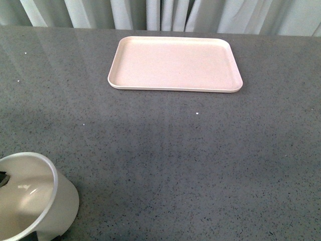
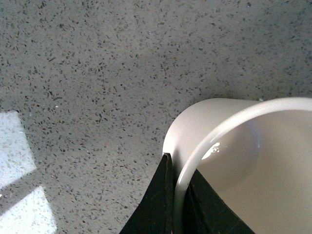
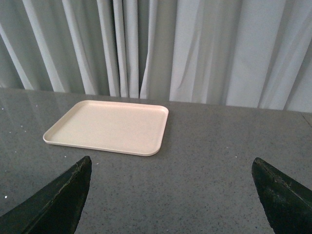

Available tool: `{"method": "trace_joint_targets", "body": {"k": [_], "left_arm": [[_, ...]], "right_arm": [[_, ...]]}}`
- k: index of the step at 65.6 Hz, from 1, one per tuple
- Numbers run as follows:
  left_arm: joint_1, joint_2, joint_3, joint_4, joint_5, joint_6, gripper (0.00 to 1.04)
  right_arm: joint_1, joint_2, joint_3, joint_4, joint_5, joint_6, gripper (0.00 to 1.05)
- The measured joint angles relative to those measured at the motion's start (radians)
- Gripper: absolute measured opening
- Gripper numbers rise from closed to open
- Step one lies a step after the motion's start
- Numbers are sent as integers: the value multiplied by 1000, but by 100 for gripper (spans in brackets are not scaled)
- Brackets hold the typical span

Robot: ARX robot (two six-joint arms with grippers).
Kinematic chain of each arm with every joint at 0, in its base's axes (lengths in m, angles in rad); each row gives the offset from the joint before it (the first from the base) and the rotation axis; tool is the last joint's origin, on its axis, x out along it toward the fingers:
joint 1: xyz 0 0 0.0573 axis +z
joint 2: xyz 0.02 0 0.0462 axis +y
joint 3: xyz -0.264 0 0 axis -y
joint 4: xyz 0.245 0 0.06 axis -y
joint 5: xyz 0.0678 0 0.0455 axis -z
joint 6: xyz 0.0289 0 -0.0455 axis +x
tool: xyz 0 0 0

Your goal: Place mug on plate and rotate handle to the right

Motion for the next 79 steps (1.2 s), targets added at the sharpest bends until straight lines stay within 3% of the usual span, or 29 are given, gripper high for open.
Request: {"method": "trace_joint_targets", "body": {"k": [20, 52, 79], "left_arm": [[-35, -48, 133, -114, -34, -5, 2], [-263, 458, 904, -195, -94, -150, 2], [-261, 473, 922, -198, -102, -171, 2]], "right_arm": [[0, 0, 0, 0, 0, 0, 96], [0, 0, 0, 0, 0, 0, 96], [0, 0, 0, 0, 0, 0, 96]]}}
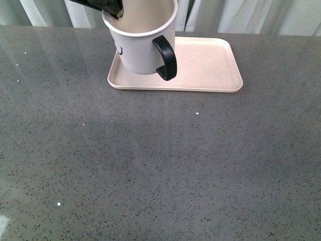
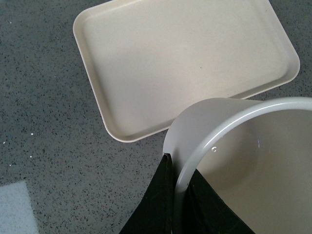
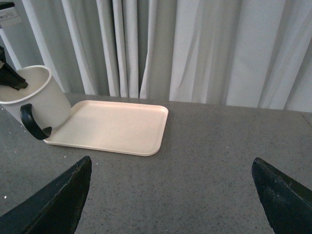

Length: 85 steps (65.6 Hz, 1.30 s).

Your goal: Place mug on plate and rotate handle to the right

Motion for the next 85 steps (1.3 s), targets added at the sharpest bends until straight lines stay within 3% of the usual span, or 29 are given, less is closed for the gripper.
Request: {"method": "trace_joint_targets", "body": {"k": [8, 15, 23, 64, 85], "left_arm": [[-3, 2, 2, -5, -1, -1, 2], [-5, 57, 116, -193, -24, -25, 2], [-6, 150, 249, -245, -21, -42, 2], [-43, 855, 1275, -676, -15, -145, 2], [-50, 953, 1440, -734, -16, -172, 2]], "right_arm": [[0, 0, 0, 0, 0, 0, 96], [0, 0, 0, 0, 0, 0, 96], [0, 0, 0, 0, 0, 0, 96], [0, 0, 0, 0, 0, 0, 96], [0, 0, 0, 0, 0, 0, 96]]}}
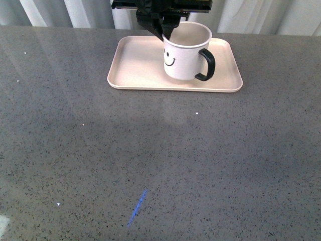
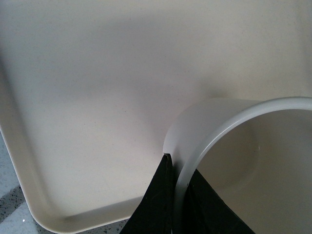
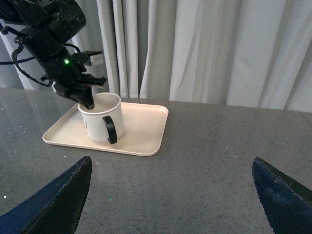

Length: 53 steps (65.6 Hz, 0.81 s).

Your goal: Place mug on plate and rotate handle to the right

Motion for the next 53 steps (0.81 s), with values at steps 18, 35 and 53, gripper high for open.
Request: {"method": "trace_joint_targets", "body": {"k": [18, 35, 53], "left_arm": [[-2, 19, 39, 1, -9, -21, 2], [-2, 43, 39, 1, -19, -27, 2], [-2, 54, 39, 1, -23, -36, 2]], "right_arm": [[0, 0, 0, 0, 0, 0, 96], [0, 0, 0, 0, 0, 0, 96], [0, 0, 0, 0, 0, 0, 96]]}}
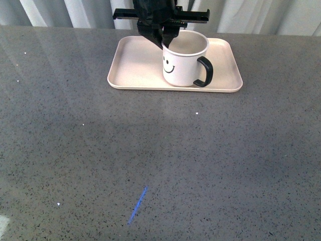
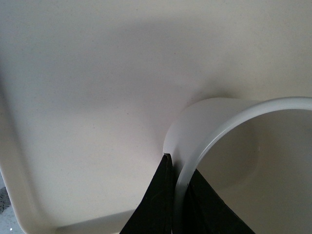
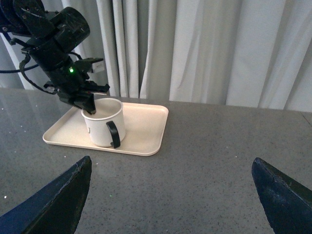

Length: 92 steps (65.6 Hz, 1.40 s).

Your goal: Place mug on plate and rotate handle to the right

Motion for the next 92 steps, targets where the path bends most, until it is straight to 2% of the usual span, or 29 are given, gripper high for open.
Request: {"method": "trace_joint_targets", "body": {"k": [24, 28, 33, 38, 42, 44, 46, 47, 57, 58, 61, 65, 66, 68, 85, 87, 90, 92], "left_arm": [[0, 9, 2, 0, 0, -5, 2], [0, 10, 2, 0, 3, -5, 9], [-1, 11, 2, 0, 6, -5, 23], [-1, 11, 2, 2, 6, -5, 31], [-1, 11, 2, 5, 12, -4, 45], [-1, 11, 2, 5, 12, -4, 45], [-1, 11, 2, 8, 14, -4, 53], [-1, 11, 2, 8, 14, -4, 53], [3, 0, 2, 16, 11, 14, 89], [3, 0, 2, 16, 11, 14, 89], [7, -11, 2, 17, 7, 18, 98], [12, -24, 2, 19, 7, 24, 102], [16, -34, 2, 22, 7, 30, 97], [20, -48, -3, 32, 5, 31, 95], [79, -506, -598, 457, -7, 34, 95], [80, -562, -681, 539, -33, 43, 94], [84, -665, -884, 820, -203, 86, 85], [89, -726, -1015, 993, -274, 109, 80]], "right_arm": [[0, 0, 0, 0, 0, 0, 96], [0, 0, 0, 0, 0, 0, 96], [0, 0, 0, 0, 0, 0, 96], [0, 0, 0, 0, 0, 0, 96], [0, 0, 0, 0, 0, 0, 96], [0, 0, 0, 0, 0, 0, 96], [0, 0, 0, 0, 0, 0, 96], [0, 0, 0, 0, 0, 0, 96], [0, 0, 0, 0, 0, 0, 96], [0, 0, 0, 0, 0, 0, 96], [0, 0, 0, 0, 0, 0, 96], [0, 0, 0, 0, 0, 0, 96], [0, 0, 0, 0, 0, 0, 96], [0, 0, 0, 0, 0, 0, 96], [0, 0, 0, 0, 0, 0, 96], [0, 0, 0, 0, 0, 0, 96], [0, 0, 0, 0, 0, 0, 96], [0, 0, 0, 0, -2, 0, 96]]}}
